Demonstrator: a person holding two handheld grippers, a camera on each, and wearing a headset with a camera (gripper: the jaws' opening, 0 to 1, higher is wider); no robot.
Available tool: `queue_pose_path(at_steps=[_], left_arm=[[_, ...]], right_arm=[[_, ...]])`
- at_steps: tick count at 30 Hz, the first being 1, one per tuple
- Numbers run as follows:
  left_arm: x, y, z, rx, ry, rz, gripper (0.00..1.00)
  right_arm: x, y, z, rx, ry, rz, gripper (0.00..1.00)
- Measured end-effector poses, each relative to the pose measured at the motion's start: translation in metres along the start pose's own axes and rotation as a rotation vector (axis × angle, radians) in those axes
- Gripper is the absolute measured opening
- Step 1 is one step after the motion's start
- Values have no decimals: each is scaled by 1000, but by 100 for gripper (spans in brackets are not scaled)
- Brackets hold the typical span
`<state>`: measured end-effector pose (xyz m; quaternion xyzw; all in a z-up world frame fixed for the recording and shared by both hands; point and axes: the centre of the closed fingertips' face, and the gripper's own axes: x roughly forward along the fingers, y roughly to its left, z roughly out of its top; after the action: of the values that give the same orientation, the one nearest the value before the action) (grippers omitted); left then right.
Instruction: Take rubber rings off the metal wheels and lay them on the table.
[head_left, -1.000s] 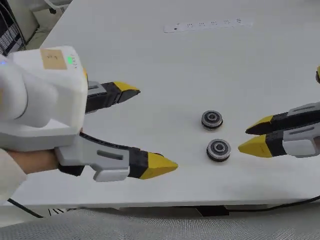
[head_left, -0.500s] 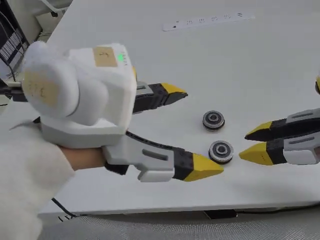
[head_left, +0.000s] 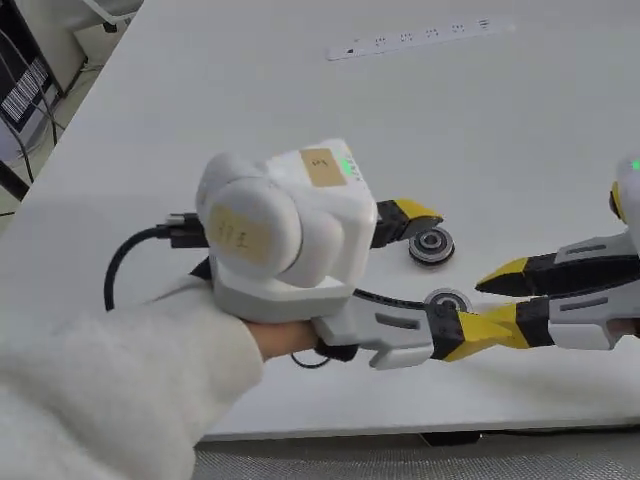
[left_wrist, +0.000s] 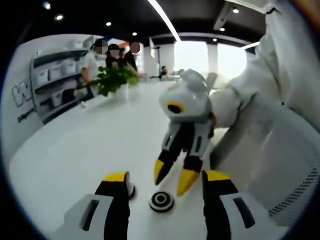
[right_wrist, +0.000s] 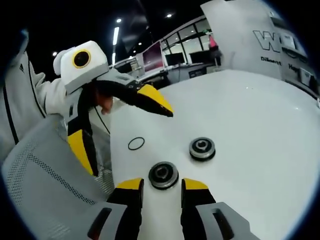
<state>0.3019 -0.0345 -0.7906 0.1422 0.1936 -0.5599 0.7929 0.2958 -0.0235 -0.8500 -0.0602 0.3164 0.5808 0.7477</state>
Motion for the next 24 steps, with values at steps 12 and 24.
queue_pose_path(at_steps=[12, 24], left_arm=[[17, 7, -37, -28, 53, 7, 33], [18, 14, -53, -95, 58, 16, 15]], right_arm=[[12, -4, -8, -37, 19, -3, 26], [15, -5, -8, -74, -4, 4, 22]])
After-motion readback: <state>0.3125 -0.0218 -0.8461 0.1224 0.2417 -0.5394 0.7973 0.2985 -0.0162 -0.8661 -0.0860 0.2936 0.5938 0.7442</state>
